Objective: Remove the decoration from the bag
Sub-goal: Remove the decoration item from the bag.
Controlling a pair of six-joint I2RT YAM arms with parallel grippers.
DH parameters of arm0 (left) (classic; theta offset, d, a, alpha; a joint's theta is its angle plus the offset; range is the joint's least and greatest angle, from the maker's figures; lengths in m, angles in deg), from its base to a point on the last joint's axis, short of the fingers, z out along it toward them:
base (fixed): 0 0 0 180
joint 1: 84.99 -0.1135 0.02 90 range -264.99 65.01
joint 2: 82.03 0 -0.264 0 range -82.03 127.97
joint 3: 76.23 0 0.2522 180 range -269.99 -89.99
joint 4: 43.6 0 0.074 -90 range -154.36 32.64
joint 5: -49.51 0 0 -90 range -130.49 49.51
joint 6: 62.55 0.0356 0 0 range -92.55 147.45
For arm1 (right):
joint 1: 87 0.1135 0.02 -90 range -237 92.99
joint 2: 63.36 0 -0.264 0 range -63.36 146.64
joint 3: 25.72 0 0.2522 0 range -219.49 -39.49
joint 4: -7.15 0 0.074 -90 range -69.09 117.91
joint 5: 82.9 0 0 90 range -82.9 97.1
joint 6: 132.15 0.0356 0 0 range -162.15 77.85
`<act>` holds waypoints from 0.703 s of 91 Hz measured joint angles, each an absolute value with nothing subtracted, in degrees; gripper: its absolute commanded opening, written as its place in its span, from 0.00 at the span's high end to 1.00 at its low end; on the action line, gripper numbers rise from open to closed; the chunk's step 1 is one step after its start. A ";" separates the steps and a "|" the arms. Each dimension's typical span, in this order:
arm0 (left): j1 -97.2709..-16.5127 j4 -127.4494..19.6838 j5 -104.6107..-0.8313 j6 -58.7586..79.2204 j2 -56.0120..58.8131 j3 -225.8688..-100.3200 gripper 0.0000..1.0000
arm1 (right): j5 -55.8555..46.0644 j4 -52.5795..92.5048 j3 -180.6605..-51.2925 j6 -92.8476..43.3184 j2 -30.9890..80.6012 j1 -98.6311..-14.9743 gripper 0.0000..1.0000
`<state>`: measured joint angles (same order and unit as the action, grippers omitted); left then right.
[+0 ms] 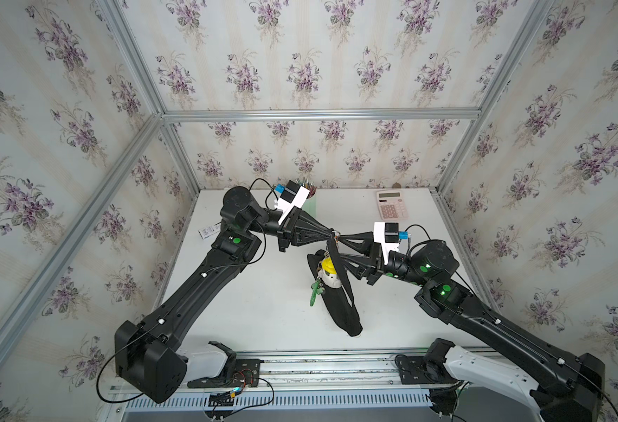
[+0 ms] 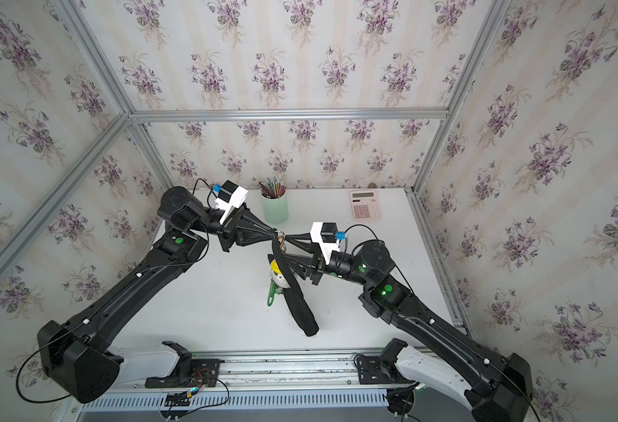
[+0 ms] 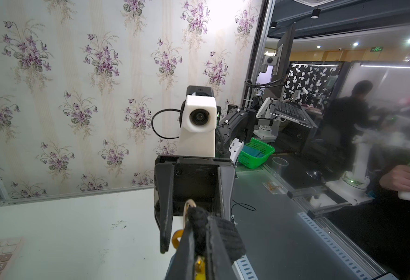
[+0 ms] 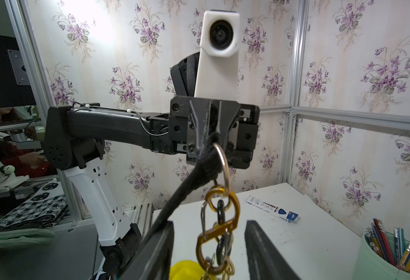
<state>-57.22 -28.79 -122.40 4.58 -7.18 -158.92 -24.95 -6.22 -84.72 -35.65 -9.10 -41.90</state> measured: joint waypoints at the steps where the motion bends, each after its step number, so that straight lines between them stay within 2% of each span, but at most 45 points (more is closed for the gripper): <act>1: -57.22 -28.70 -122.40 4.51 -7.18 -158.83 1.00 | -24.99 -6.24 -84.83 -35.65 -9.08 -41.90 0.47; 22: -56.94 -26.82 -122.42 3.29 -7.03 -158.52 1.00 | -25.54 -7.01 -85.44 -34.93 -8.49 -41.86 0.48; 43: -56.83 -26.38 -122.40 3.27 -6.96 -158.37 1.00 | -24.18 -7.03 -85.77 -34.82 -8.11 -41.86 0.59; 64: -56.72 -25.79 -122.40 3.09 -6.98 -158.37 1.00 | -24.49 -7.07 -84.83 -34.88 -8.33 -41.86 0.57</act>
<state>-56.72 -25.79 -122.40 3.09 -6.98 -158.37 -24.49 -7.07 -84.83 -34.88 -8.33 -41.86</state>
